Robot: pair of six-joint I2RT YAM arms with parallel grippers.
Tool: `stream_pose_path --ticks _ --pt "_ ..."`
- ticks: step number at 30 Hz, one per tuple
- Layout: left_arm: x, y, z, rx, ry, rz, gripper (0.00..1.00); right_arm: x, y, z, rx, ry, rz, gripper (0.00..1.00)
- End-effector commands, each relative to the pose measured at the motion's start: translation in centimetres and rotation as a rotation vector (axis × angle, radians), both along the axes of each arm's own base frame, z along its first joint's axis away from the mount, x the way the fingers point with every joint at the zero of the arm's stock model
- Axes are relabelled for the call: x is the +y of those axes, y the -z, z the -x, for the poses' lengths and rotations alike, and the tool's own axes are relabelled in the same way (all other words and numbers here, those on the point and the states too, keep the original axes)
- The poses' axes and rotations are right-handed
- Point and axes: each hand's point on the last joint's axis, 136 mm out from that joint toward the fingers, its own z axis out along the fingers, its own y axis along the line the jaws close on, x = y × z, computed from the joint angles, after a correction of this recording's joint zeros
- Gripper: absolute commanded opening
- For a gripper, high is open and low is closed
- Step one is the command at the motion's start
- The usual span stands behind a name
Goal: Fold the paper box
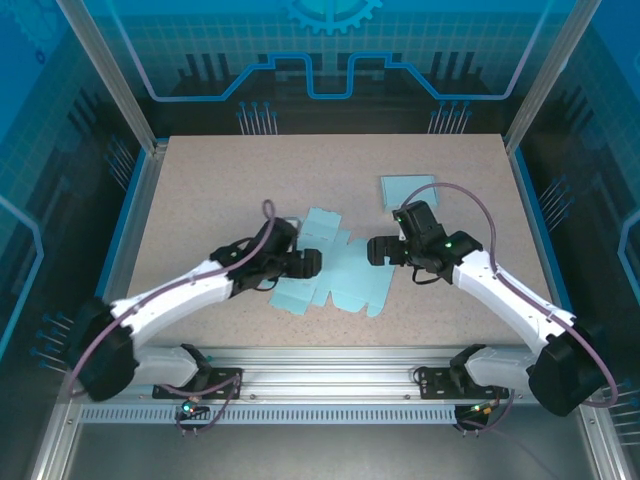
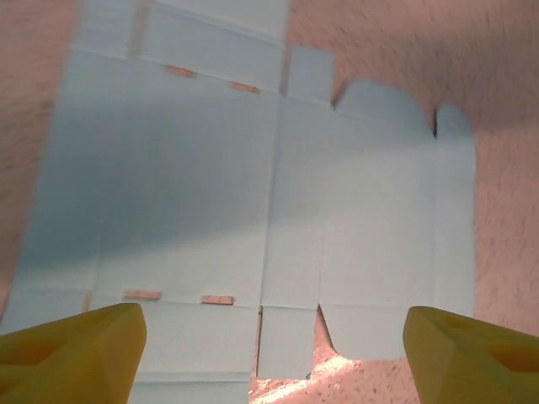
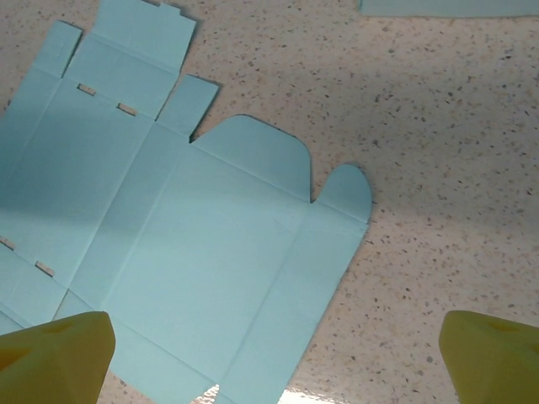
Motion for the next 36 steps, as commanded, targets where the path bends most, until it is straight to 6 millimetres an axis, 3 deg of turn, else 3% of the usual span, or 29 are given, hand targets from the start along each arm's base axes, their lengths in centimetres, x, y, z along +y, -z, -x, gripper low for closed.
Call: stream_pose_path --ticks 1,6,9,16,24,29,36 --pt "5.2 3.0 1.6 0.056 -0.295 0.022 0.79 0.8 0.0 -0.4 -0.022 -0.018 -0.005 1.00" --pt "8.5 6.0 3.1 0.120 -0.456 0.211 0.78 1.3 0.6 -0.2 -0.008 -0.027 -0.002 1.00" --pt "8.9 6.7 3.1 0.137 -0.480 0.294 0.77 1.6 0.7 -0.2 -0.006 -0.032 0.000 1.00" --pt "8.1 7.9 2.0 0.169 -0.466 0.313 0.68 1.8 0.9 0.0 -0.003 -0.023 0.025 1.00" --pt "7.3 10.7 1.2 0.241 -0.502 0.327 0.62 1.5 1.0 0.3 -0.001 -0.014 0.050 1.00" --pt "6.8 11.6 0.4 0.245 -0.511 0.339 0.54 1.5 1.1 0.2 0.001 -0.013 0.054 1.00" --pt "6.6 12.0 -0.9 0.213 -0.509 0.341 0.49 1.6 1.5 0.3 0.007 -0.018 0.060 1.00"
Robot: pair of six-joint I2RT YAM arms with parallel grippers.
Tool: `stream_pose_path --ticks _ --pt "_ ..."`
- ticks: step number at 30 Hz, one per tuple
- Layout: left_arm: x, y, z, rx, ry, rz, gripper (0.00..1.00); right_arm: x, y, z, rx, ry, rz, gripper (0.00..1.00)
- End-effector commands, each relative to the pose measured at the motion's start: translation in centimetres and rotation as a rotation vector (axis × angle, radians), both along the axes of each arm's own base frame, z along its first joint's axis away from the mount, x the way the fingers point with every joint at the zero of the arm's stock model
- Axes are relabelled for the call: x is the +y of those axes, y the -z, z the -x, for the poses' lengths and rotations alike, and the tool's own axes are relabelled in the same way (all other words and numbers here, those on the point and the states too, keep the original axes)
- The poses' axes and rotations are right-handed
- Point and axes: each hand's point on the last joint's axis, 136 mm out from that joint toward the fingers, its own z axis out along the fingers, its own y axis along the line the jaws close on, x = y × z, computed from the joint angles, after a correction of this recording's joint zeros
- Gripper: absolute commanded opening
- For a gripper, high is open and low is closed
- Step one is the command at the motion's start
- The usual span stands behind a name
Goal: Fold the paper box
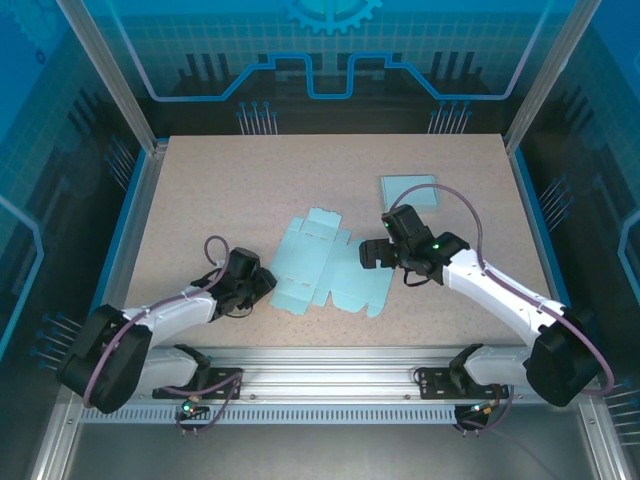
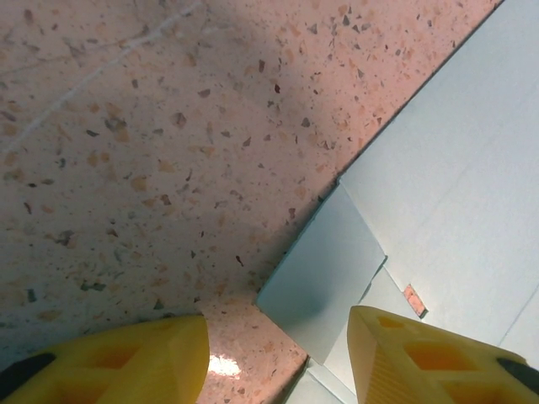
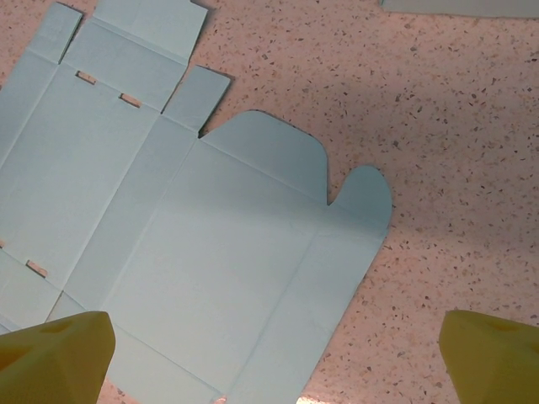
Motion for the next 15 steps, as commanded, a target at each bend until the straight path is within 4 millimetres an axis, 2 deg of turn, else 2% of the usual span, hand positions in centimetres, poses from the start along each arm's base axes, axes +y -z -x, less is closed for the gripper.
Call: stream_pose_path --ticks 1,4,9,15 --pt "-2.3 0.1 -3.1 -0.101 0.019 0.095 0.49 0.3 0.5 0.3 0.012 -0.004 0.016 1.00" --pt "-2.9 -0.2 -3.8 -0.135 0.040 0.121 0.48 0.5 0.7 0.3 0.016 -0.011 0.020 1.00" --pt "-4.5 -1.8 -5.0 -0.219 0.086 0.196 0.44 1.0 1.2 0.2 0.030 -0.023 0.030 1.00" --pt "-5.0 -3.4 -5.3 -0.257 0.101 0.233 0.45 1.5 1.6 0.0 0.040 -0.036 0.049 1.00"
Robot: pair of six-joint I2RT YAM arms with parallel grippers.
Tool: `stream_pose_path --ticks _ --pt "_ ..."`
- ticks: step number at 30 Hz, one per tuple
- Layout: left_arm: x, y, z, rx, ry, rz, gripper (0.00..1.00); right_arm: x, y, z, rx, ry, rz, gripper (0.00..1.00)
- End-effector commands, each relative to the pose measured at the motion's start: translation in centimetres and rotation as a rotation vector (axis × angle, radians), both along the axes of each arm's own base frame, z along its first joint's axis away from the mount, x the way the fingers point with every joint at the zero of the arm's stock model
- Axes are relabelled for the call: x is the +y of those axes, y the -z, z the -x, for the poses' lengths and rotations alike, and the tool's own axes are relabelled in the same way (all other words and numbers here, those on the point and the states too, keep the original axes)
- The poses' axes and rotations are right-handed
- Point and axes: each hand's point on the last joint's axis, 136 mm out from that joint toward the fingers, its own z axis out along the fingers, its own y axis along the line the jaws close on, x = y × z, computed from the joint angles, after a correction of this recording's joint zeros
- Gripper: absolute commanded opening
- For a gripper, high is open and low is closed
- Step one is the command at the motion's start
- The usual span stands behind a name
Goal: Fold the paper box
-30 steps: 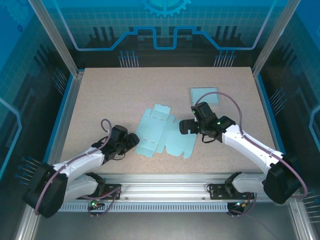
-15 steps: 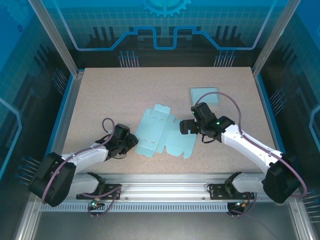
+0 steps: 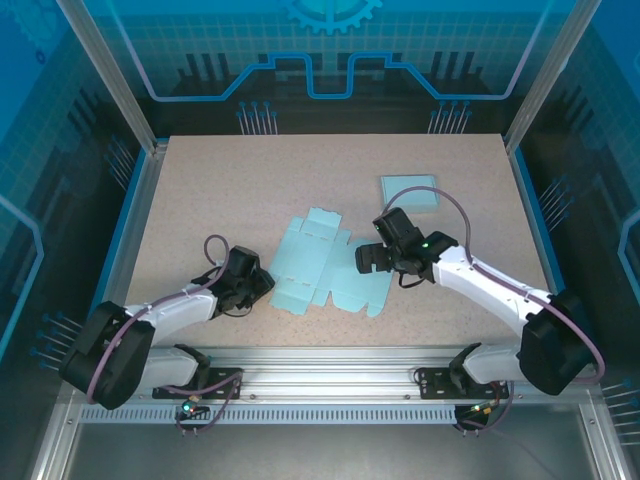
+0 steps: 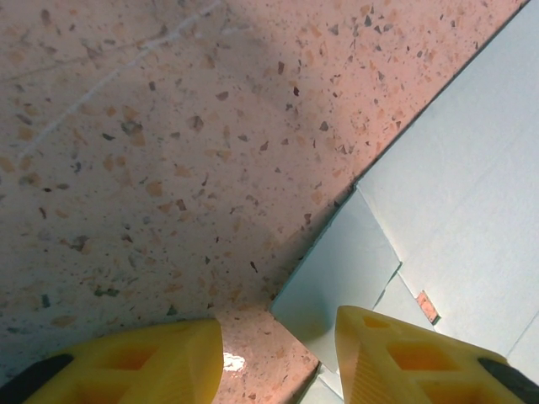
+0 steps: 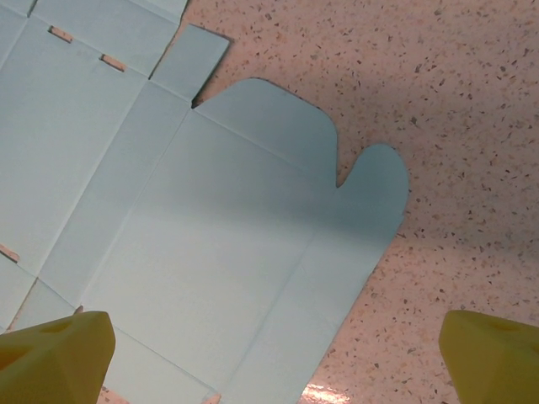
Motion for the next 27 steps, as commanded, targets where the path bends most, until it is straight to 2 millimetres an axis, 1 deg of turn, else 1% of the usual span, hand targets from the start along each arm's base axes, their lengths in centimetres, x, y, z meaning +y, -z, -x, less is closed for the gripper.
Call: stream_pose_path --ticks 1,4,8,14,16,21,27 --pt "-5.2 -4.0 -5.2 -0.290 0.108 0.229 0.45 0.9 -0.5 -0.3 -0.011 -0.015 0.004 1.00" --pt "-5.2 -5.0 -5.1 -0.305 0.118 0.231 0.46 1.2 -0.5 -0.4 -0.017 -0.023 0.009 1.00" --pt "-4.4 -5.6 -4.7 -0.297 0.093 0.198 0.47 1.3 -0.7 -0.5 -0.025 -0.026 0.012 1.00" --pt "-2.0 -5.0 -3.3 -0.228 0.013 0.114 0.52 1.4 -0.8 -0.5 -0.029 -0.028 0.013 1.00" --pt "-1.6 -4.7 -3.0 -0.214 0.001 0.095 0.53 1.5 -0.9 -0.5 -0.033 -0.029 0.010 1.00" --pt "-1.4 -4.3 -2.8 -0.199 -0.011 0.089 0.53 1.4 -1.0 -0.5 -0.035 -0.027 0.014 1.00" --pt "-1.7 -3.4 -3.0 -0.171 -0.008 0.094 0.55 1.1 -1.0 -0.4 -0.040 -0.022 0.019 1.00"
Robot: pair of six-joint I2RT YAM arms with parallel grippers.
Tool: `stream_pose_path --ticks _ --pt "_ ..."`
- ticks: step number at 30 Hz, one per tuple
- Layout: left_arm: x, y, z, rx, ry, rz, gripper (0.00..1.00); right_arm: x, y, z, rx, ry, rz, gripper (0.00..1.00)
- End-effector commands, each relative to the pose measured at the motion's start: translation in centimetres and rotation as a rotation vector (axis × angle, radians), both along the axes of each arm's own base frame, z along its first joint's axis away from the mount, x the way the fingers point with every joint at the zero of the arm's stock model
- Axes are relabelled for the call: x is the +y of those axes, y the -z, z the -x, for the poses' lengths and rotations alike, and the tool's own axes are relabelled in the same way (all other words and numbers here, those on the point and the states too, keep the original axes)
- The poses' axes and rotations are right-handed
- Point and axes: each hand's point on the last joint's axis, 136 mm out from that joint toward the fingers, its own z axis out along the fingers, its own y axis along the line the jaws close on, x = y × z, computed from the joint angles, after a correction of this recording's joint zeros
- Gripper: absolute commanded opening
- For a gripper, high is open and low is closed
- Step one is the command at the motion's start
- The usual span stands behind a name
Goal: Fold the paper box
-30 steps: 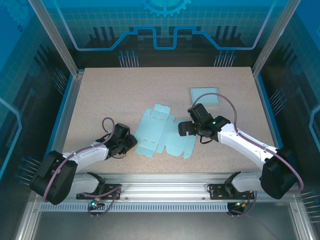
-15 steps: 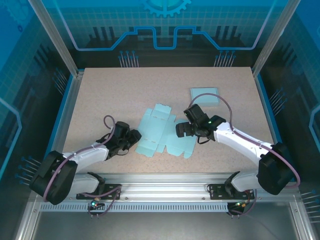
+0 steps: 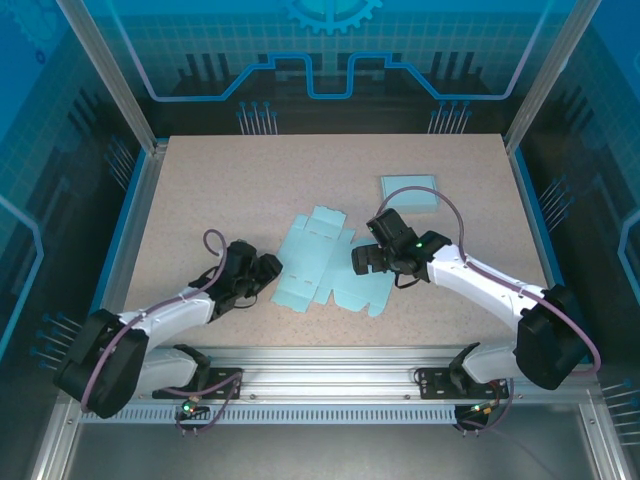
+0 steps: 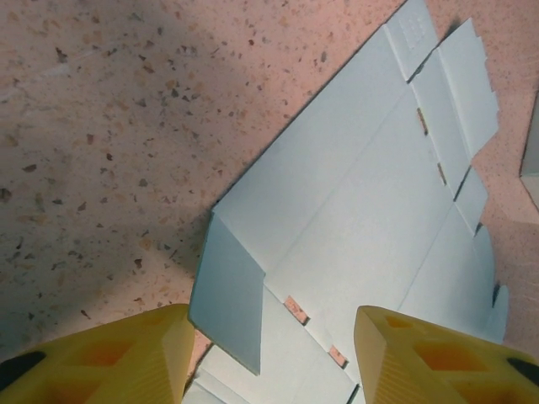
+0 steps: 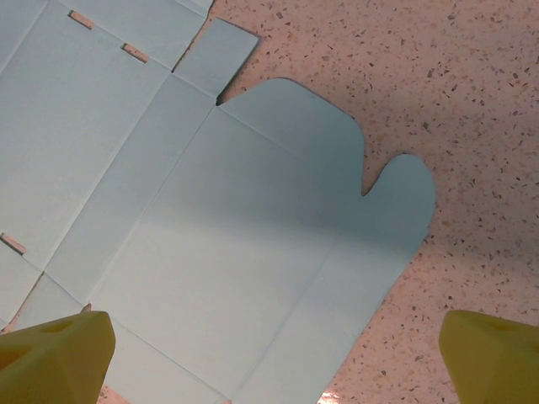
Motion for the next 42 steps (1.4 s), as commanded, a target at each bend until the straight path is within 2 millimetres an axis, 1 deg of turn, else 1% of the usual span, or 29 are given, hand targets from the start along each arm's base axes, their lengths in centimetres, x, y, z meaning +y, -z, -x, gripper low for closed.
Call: stream_pose_path --ticks 1,5,10,14,16,17,18,19,21,23,25,28,29,33,37,39,42 --pt "-0.1 0.6 -0.2 0.027 -0.014 0.000 0.55 0.4 -1.2 -0.2 -0.033 -0.005 -0.004 1.00" --pt "-0.4 1.7 -0.2 0.054 -0.013 0.010 0.55 0.1 -1.4 -0.1 -0.038 0.001 0.002 1.00" --pt "-0.9 2.5 -0.6 0.064 -0.005 0.020 0.54 -0.1 -1.6 -0.1 -0.048 0.003 0.004 1.00" --pt "-1.1 3.1 -1.4 0.064 0.001 0.006 0.53 -0.3 -1.5 0.1 -0.046 0.006 0.008 1.00" --pt "-1.1 3.3 -2.0 0.059 0.003 0.002 0.49 -0.4 -1.4 0.1 -0.046 0.006 0.010 1.00" --pt "-1.1 3.4 -2.4 0.053 0.003 0.005 0.47 -0.5 -1.4 0.2 -0.048 0.008 0.013 1.00" --pt "-1.1 3.4 -2.7 0.048 0.003 0.006 0.42 -0.6 -1.4 0.2 -0.047 0.008 0.016 1.00" --pt "-1.1 3.6 -3.0 0.044 0.004 0.005 0.36 -0.7 -1.5 0.2 -0.051 0.008 0.018 1.00" --pt "-1.2 3.6 -3.5 0.027 0.014 0.004 0.26 -0.9 -1.6 0.3 -0.054 0.011 0.026 1.00" --pt "-1.4 3.3 -3.8 0.005 0.033 -0.003 0.17 -1.1 -1.8 0.3 -0.064 0.013 0.032 1.00" --pt "-1.5 2.9 -4.1 -0.018 0.056 -0.016 0.10 -1.2 -2.0 0.4 -0.071 0.011 0.030 1.00" --pt "-1.6 1.4 -4.6 -0.075 0.098 -0.050 0.01 -0.9 -2.5 0.4 -0.088 0.000 0.003 1.00" --pt "-1.5 0.8 -4.7 -0.096 0.111 -0.069 0.00 -0.8 -2.7 0.4 -0.095 -0.005 -0.008 1.00" --pt "-1.0 -2.4 -5.0 -0.195 0.161 -0.151 0.00 -0.5 -3.5 0.5 -0.123 -0.019 -0.044 1.00" --pt "0.0 -6.6 -4.7 -0.327 0.203 -0.242 0.00 -0.5 -4.5 0.7 -0.151 -0.021 -0.073 1.00" --pt "-0.1 -9.1 -4.3 -0.422 0.244 -0.271 0.00 -0.3 -5.0 0.8 -0.170 -0.031 -0.093 1.00" --pt "-0.7 -13.4 -3.3 -0.591 0.333 -0.303 0.00 -0.2 -6.1 0.9 -0.204 -0.040 -0.127 1.00"
